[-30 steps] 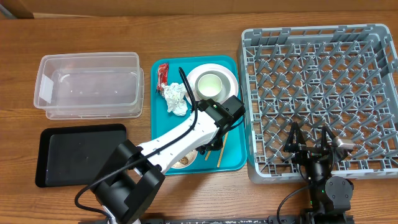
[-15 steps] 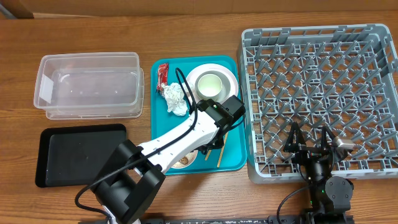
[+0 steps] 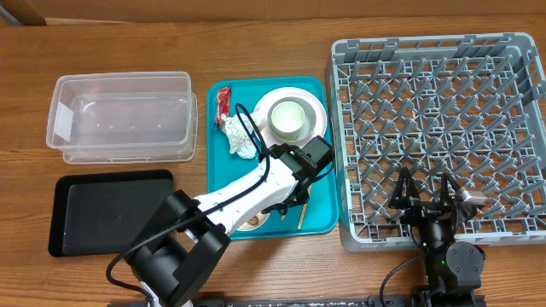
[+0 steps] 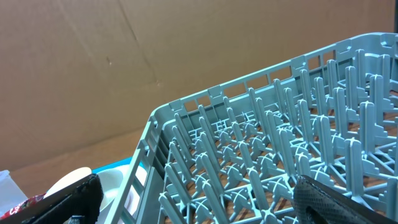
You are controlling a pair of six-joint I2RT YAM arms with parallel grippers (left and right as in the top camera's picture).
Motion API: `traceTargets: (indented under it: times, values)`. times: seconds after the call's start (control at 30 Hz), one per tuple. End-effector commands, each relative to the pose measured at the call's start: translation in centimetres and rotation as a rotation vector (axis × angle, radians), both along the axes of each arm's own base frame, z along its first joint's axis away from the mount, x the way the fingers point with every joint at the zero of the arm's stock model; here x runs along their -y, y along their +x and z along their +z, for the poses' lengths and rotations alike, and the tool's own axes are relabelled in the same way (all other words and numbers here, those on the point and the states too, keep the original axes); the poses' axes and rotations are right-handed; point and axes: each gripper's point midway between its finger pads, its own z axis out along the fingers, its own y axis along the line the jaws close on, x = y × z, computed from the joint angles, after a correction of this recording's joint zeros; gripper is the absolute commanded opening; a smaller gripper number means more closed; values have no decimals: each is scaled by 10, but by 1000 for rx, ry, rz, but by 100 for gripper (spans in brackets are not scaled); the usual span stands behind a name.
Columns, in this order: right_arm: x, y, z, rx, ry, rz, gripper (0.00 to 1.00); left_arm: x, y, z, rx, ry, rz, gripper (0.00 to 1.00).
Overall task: Sort waste into correct bins and load items into the dishwasher
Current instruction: 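Grasp the rim of the pink rice bowl with the left gripper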
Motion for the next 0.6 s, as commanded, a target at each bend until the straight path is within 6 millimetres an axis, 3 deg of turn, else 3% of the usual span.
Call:
traceTargets:
  times: [0.0,0.07,0.3,0.47,0.57]
  values:
    - [1,0,-1,6,-2,-3,100,-10,1,-9,6,44,37,51]
    - [1,0,-1,6,-2,-3,100,-10,1,-9,8,43,40,43]
    - [1,0,-1,6,-2,-3,100,-9,2,-9,11,39,55,30]
    - [1,0,-1,6,-2,-3,100,-10,1,-9,8,42,54,4]
    - [1,0,-1,6,-2,-3,100,-9,0,-9,5,38,54,4]
